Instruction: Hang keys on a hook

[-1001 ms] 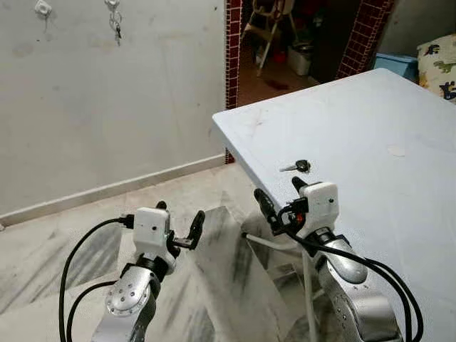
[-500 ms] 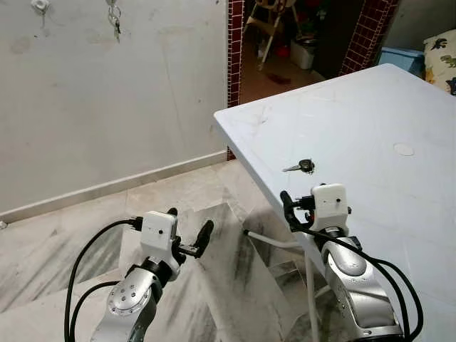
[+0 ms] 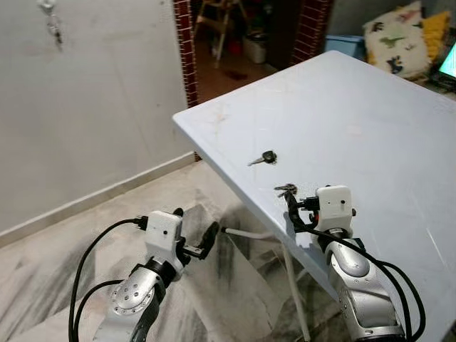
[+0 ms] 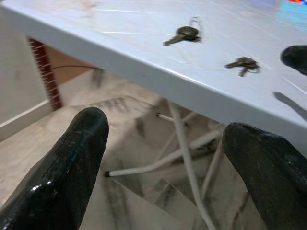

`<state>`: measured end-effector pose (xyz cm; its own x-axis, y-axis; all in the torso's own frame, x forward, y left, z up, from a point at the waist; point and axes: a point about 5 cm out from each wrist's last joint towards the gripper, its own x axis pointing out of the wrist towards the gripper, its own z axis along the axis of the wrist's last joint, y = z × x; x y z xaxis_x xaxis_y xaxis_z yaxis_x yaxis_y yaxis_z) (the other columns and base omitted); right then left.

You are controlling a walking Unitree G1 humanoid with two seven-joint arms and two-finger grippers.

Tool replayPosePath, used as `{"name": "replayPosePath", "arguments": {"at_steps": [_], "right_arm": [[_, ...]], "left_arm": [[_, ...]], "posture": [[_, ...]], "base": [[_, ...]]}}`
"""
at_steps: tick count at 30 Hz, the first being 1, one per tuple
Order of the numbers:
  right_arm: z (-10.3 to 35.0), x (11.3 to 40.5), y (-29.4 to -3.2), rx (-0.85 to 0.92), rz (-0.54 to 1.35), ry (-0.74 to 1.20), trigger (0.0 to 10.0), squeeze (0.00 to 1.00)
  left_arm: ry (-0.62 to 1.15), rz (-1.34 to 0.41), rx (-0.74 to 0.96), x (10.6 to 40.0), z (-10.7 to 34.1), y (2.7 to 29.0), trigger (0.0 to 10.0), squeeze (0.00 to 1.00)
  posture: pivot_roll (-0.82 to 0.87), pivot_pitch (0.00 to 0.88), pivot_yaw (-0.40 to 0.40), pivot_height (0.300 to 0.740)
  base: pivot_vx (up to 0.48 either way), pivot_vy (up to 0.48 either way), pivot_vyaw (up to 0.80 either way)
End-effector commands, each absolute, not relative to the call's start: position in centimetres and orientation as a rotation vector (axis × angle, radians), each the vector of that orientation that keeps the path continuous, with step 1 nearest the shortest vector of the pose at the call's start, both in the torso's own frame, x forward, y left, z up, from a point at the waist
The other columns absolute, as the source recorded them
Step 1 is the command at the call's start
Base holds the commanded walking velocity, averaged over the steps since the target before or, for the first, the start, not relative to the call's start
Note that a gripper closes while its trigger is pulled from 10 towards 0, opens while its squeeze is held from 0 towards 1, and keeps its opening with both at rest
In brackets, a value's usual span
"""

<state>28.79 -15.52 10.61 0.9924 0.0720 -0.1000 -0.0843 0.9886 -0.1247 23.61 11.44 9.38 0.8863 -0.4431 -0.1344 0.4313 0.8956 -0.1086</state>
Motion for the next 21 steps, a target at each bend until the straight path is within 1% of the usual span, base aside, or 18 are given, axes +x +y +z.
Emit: {"name": "replayPosePath", "arguments": {"at_steps": [1, 8, 12, 15, 21], "right_arm": [[10.7, 28.8, -15.6, -0.122, 0.08, 0.088, 10.0, 0.0], [10.6, 28.7, -14.7, -0.09, 0.144, 0.089, 10.0, 0.0], [10.9, 28.6, -13.4, -0.03, 0.214, 0.065, 10.0, 0.0], [10.9, 28.6, -12.7, -0.019, 0.246, 0.062, 10.0, 0.0], [10.4, 28.8, -12.2, -0.016, 0.247, 0.069, 10.0, 0.0]], "left_arm": [[0.147, -0.467, -0.059, 23.7, 9.7, 11.4, 10.0, 0.0], [0.151, -0.464, -0.055, 23.6, 9.6, 11.6, 10.0, 0.0], [0.176, -0.488, -0.059, 23.3, 9.4, 11.4, 10.0, 0.0], [0.189, -0.514, -0.05, 23.0, 9.2, 11.2, 10.0, 0.0], [0.193, -0.53, -0.044, 22.7, 9.2, 11.2, 10.0, 0.0]], "posture": [[0.01, 0.077, 0.042, 0.74], [0.01, 0.075, 0.041, 0.74], [0.02, 0.076, 0.042, 0.74], [0.02, 0.083, 0.045, 0.74], [0.02, 0.087, 0.049, 0.74]], "base": [[0.0, 0.0, -0.74], [0.0, 0.0, -0.74], [0.0, 0.0, 0.0], [0.0, 0.0, 0.0], [0.0, 0.0, 0.0]]}}
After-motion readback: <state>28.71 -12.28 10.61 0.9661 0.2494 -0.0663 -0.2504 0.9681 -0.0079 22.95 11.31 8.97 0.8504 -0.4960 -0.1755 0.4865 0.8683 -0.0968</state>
